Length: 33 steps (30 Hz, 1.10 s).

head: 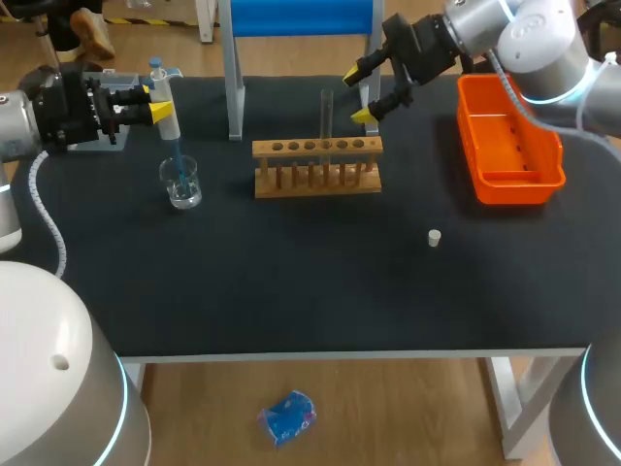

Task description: Invert the test tube, pick up the pipette, mount the tip to pipette, aspirate from beaker and dispense into the tube, eject the tip, return the pipette, and cap with the stopper.

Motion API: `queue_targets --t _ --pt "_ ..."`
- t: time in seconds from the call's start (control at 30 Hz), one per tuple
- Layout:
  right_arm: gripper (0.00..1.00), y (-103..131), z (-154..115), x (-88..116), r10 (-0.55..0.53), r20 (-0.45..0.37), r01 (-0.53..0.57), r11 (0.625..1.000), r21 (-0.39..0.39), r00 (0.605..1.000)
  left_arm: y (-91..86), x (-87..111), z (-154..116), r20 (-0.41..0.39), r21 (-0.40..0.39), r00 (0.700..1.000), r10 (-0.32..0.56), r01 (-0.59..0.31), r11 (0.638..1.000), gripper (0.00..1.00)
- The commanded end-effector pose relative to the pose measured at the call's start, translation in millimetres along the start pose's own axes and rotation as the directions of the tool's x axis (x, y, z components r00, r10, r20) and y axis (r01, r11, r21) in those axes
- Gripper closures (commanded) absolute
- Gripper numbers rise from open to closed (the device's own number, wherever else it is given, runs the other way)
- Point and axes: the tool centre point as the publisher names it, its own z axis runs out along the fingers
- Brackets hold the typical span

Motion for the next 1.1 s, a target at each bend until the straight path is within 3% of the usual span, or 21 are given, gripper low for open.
queue_targets --t 0.03,0.5,1.1 --pt "0.00 0.2 -1.1 -0.9 0.000 -0.004 0.000 1.000 0.003 1.000 -0.9 0.1 -0.3 0.000 -0.002 1.000 -0.001 0.001 1.000 1.00" --pt "0.00 0.2 -1.1 -0.9 0.000 -0.004 0.000 1.000 0.003 1.000 -0.9 0.1 -0.3 0.000 -0.002 1.000 -0.001 0.001 1.000 1.00" --pt "0.00 0.2 -1.1 -0.9 0.000 -0.004 0.000 1.000 0.003 1.000 -23.1 -0.4 -4.2 -0.001 -0.018 0.999 0.033 -0.033 0.999 1.00"
